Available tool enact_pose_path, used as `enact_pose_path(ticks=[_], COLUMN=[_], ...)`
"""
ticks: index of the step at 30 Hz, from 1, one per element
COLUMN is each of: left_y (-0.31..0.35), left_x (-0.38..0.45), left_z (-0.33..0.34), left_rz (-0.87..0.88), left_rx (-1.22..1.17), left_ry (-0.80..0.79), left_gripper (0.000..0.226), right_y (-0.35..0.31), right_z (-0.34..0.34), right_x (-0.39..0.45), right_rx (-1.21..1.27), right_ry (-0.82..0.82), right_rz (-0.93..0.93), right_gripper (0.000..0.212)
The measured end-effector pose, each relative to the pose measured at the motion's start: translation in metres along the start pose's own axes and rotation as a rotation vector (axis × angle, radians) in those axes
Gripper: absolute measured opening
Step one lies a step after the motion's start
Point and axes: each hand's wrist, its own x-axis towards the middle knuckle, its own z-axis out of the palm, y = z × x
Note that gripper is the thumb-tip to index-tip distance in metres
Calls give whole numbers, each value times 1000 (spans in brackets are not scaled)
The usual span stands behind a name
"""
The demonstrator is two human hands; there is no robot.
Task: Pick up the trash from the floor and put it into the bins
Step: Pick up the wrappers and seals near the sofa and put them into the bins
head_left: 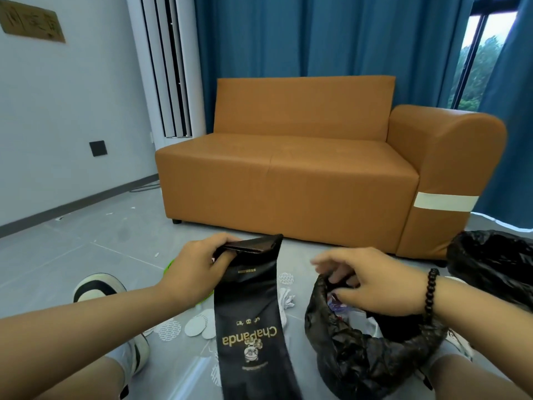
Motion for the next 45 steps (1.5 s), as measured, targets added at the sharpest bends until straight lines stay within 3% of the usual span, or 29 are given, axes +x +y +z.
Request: enact_pose_path(ticks=[4, 7, 13, 17, 19, 25, 34, 45], left_y=[15, 24, 31, 32, 33, 32, 28, 30], left_x=[-2, -6, -13, -14, -13, -11, -7, -5], left_z=[2, 6, 12, 14, 15, 14, 1, 4], left_rz=[158, 248, 285, 189, 132, -40, -160, -253], left_rx=[23, 36, -10, -157, -230, -542, -750, -915], left_ry=[-123, -183, -214, -153, -151, -331, -555, -556], left_gripper=[24, 31, 33, 28, 37, 17, 32, 57], right_y=[-9, -20, -29, -28, -29, -31, -26, -25], right_z=[0, 8, 27, 29, 28, 31, 22, 29], right_x=[3, 5, 12, 14, 15, 21, 25, 26], right_rx=[144, 104, -26, -15, -44, -110, 157, -75], right_ry=[350, 448, 408, 416, 452, 500, 562, 705], right_rz=[-144, -279, -357, -364, -380, -421, -347, -557], right_gripper=[41, 40, 41, 44, 42, 29, 16, 9])
